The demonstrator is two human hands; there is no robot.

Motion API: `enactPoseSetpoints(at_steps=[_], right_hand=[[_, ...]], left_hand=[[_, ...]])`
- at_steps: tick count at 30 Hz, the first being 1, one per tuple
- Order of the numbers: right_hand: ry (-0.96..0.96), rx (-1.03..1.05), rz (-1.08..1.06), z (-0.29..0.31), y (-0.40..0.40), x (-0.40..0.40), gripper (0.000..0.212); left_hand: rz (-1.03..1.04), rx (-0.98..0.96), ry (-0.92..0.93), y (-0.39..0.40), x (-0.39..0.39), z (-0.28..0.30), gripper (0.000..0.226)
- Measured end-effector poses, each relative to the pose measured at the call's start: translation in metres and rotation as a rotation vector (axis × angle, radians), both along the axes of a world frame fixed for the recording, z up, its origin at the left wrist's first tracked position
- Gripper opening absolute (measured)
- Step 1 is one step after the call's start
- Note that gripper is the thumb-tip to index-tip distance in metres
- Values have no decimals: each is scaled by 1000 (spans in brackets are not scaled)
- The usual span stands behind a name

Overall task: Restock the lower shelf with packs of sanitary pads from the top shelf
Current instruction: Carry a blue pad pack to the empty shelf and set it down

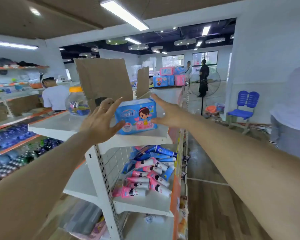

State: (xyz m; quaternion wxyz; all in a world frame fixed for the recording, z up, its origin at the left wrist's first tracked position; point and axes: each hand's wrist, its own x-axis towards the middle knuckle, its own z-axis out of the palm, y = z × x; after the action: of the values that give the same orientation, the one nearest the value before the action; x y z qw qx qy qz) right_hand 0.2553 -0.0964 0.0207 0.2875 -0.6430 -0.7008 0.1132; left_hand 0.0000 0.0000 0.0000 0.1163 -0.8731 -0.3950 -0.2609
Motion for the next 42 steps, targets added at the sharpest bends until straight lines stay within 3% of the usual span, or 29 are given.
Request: enactPoseSetpoints(at_steps=[11,16,22,26,34,42], right_hand=[[149,-32,25,-25,64,13,107],[273,161,25,-35,78,13,64],[337,329,14,-18,55,9,66],[550,365,91,-14,27,0,71],[703,534,-17,-28,-28,9,62],[738,638,-131,-38,-114,64,68]], left_hand=[[-187,-330,-402,27,16,-38,85],[-357,-476,-686,30,29,-44,81],[-527,-458,-776,36,35,-21,79],[-697,-455,-826,30,46,-18,69],[-1042,-599,-902,-6,98,-17,58],[-1049,-694,-867,-61,185,-33,65]])
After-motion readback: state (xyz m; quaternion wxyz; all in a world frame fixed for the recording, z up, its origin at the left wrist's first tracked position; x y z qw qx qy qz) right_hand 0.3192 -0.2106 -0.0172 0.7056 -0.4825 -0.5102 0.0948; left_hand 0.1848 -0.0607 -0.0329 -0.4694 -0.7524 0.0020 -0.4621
